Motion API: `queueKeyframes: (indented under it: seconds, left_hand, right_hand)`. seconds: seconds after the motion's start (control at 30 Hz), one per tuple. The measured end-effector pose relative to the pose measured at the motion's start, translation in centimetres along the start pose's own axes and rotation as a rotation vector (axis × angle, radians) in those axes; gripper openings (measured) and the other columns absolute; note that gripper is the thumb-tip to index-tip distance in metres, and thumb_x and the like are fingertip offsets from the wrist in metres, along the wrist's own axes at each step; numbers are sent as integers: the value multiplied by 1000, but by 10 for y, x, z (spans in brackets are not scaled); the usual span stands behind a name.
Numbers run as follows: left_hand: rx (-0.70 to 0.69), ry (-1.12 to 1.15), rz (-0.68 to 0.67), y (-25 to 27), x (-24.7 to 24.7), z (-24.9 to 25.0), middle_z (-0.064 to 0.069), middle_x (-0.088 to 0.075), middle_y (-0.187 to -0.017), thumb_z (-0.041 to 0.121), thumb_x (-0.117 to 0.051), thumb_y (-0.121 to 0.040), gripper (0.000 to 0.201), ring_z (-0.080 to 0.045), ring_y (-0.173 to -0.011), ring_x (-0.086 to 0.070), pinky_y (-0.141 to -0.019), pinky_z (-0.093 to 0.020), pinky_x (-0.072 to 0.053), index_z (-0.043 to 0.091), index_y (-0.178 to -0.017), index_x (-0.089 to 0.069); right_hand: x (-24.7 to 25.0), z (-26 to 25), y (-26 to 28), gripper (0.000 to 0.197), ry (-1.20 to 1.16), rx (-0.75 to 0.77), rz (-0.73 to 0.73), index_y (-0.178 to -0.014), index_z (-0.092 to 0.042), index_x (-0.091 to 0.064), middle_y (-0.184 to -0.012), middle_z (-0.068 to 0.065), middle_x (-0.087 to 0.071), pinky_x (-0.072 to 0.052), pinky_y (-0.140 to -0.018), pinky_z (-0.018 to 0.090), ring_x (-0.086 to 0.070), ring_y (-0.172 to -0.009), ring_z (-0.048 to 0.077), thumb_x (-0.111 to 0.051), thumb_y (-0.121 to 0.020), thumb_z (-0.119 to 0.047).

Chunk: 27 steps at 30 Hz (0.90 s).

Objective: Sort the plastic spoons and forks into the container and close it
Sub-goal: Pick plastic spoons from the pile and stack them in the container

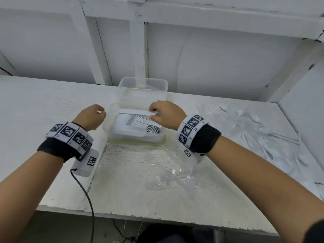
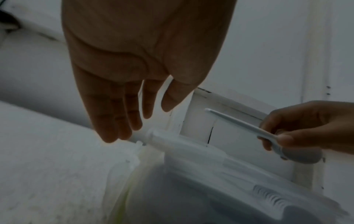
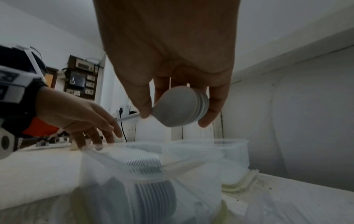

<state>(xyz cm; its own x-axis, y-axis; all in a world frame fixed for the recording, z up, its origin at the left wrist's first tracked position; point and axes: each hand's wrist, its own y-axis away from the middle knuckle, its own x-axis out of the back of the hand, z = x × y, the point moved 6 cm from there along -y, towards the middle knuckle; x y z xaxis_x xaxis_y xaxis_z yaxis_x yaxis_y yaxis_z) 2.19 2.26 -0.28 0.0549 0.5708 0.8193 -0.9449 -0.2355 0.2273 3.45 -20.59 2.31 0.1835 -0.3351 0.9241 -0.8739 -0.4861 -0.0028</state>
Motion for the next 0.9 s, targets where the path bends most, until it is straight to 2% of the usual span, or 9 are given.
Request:
queueKeyframes:
  seconds: [0.1, 0.17, 0.27, 0.37, 0.47, 0.53, 0.57, 0.7, 0.9]
  left_hand:
    - [91, 198, -90, -5, -12, -7, -18, -50, -129, 20, -43, -98, 41, -32, -103, -56, -79, -42, -52, 3, -135, -42]
    - [108, 292, -116, -8, -18, -8, -17, -53, -121, 18, -44, -97, 38, -27, -97, -55, -79, -41, -52, 2, -132, -45]
    - [121, 367, -114, -9, -22, -9, -13, -55, -109, 13, -45, -96, 30, -26, -92, -56, -78, -40, -52, 2, -124, -51]
    - [124, 401, -105, -8, -21, -9, -12, -56, -108, 10, -45, -95, 27, -26, -91, -57, -69, -36, -54, 4, -120, -53]
    - [118, 421, -111, -9, -21, -10, -12, -56, -108, 10, -46, -95, 24, -26, -91, -57, -68, -36, -54, 5, -117, -54]
    - [120, 438, -116, -9, -21, -11, -12, -56, -108, 11, -47, -95, 24, -26, -89, -57, -71, -38, -55, 5, -117, -54]
    - [119, 446, -116, -10, -22, -12, -12, -57, -108, 12, -47, -95, 24, -25, -88, -57, -71, -38, -55, 5, -117, -54]
    - [111, 472, -118, -10, -22, -13, -12, -57, -107, 13, -48, -96, 23, -24, -86, -58, -67, -34, -54, 6, -117, -54]
    - [108, 468, -110, -11, -22, -14, -12, -56, -109, 12, -47, -96, 23, -26, -90, -57, -66, -35, -54, 5, -117, -53]
  right_hand:
    - [-19, -6, -22, 28, 3, -9, -55, -117, -13, -58, -120, 4, -59, -42, -91, 32, -53, -111, 21, -53, -92, -24]
    - [-32, -6, -32, 27, -21, -29, -92, -116, -11, -58, -121, 6, -59, -40, -92, 31, -53, -111, 23, -54, -92, -22]
    - [-47, -4, -41, 28, -67, -68, -123, -116, -8, -58, -120, 9, -59, -39, -92, 30, -53, -111, 24, -56, -90, -18]
    - [-56, -3, -44, 27, -110, -113, -164, -114, -7, -59, -118, 10, -60, -42, -90, 31, -55, -108, 25, -58, -88, -16]
    - [-61, 1, -45, 27, -199, -168, -206, -111, -8, -61, -115, 9, -61, -46, -75, 27, -56, -98, 22, -62, -85, -15]
    - [-61, 2, -45, 28, -243, -190, -221, -111, -11, -61, -114, 8, -60, -40, -63, 16, -53, -89, 17, -63, -84, -14]
    - [-60, 2, -45, 28, -244, -191, -235, -111, -12, -62, -114, 7, -60, -39, -62, 16, -52, -88, 16, -63, -83, -13]
    - [-58, 0, -46, 23, -157, -179, -273, -109, -7, -66, -114, 6, -65, -43, -76, 22, -59, -102, 20, -60, -87, -12]
    - [-57, 0, -47, 22, -174, -151, -255, -107, -5, -68, -112, 8, -67, -41, -79, 21, -60, -103, 20, -56, -90, -11]
